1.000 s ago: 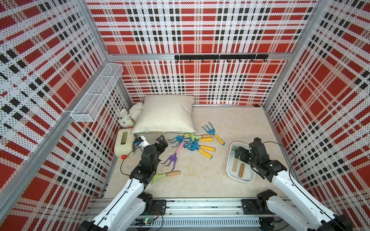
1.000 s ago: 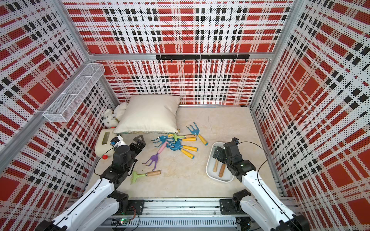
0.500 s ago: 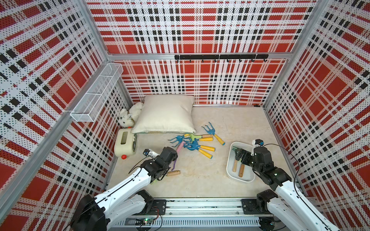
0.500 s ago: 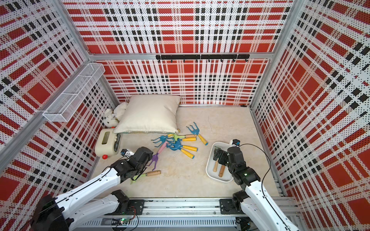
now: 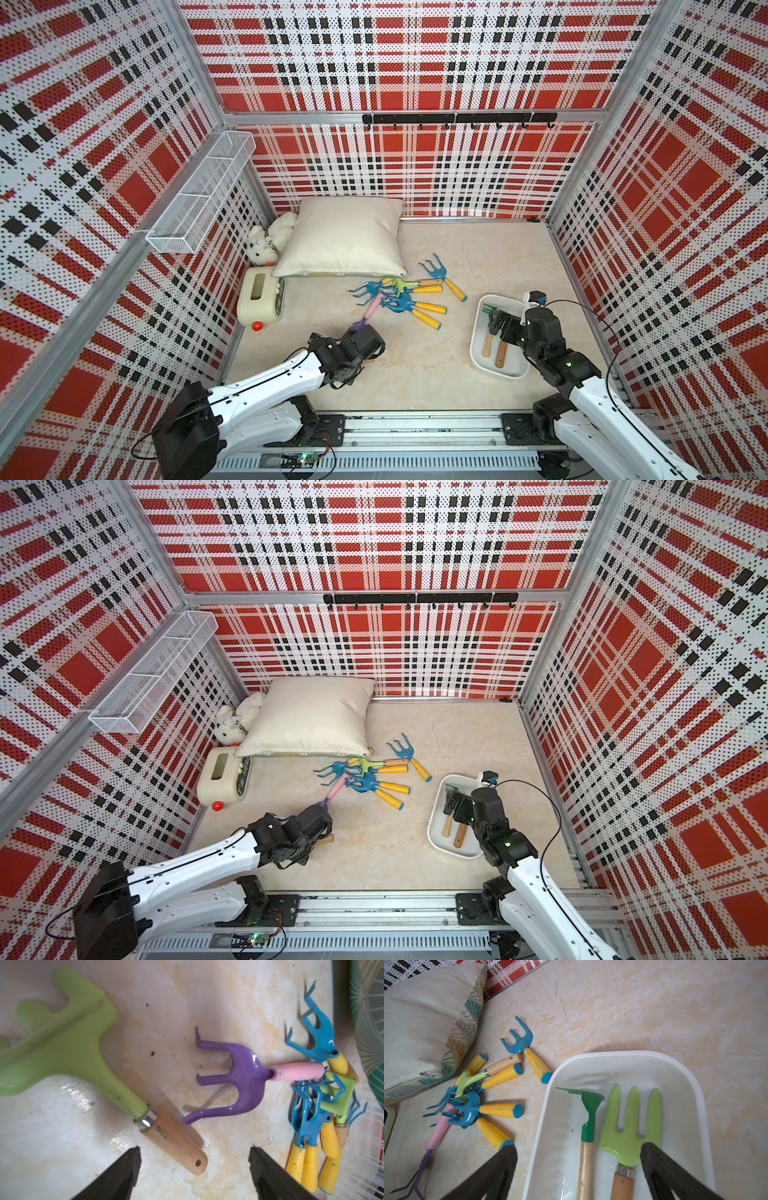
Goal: Put the rake into the storage box
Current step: Pick up the rake at the center of the board.
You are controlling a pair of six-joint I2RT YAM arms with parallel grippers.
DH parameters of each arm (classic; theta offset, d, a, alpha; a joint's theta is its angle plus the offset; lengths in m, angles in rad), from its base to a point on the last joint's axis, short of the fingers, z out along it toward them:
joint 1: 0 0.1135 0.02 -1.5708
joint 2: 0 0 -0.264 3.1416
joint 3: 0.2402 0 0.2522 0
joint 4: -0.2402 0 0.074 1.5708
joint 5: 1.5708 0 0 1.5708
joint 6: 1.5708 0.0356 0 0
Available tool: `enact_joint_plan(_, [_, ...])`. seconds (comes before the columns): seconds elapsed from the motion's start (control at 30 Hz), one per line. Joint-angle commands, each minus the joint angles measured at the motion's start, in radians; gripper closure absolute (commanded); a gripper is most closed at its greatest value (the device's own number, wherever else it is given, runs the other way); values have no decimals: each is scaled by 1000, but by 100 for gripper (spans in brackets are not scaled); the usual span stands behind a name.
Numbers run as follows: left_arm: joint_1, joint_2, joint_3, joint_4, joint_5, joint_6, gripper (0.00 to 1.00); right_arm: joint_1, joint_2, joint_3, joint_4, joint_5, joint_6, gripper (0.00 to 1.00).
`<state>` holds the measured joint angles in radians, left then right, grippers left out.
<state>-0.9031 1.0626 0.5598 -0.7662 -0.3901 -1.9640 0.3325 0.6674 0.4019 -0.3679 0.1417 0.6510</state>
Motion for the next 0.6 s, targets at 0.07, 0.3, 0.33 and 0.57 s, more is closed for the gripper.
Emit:
enact_joint_plan(0.07, [-42,20,-44,-62,24,-106,16,-6,-16,-14,27,3,-15,0])
enact_joint_plan(0.3, [-39,15,-47,-84,-16,-107,16,-6,-17,-18,32,-13,-17,0])
enact_joint_plan(0.33, [-38,12,-48,-86,-30,-109,20,-6,-19,-17,31,-15,-17,0])
enact_joint_plan(0.57, [63,54,-60,-81,-32,-15,31,-6,-35,-17,26,-21,-19,0])
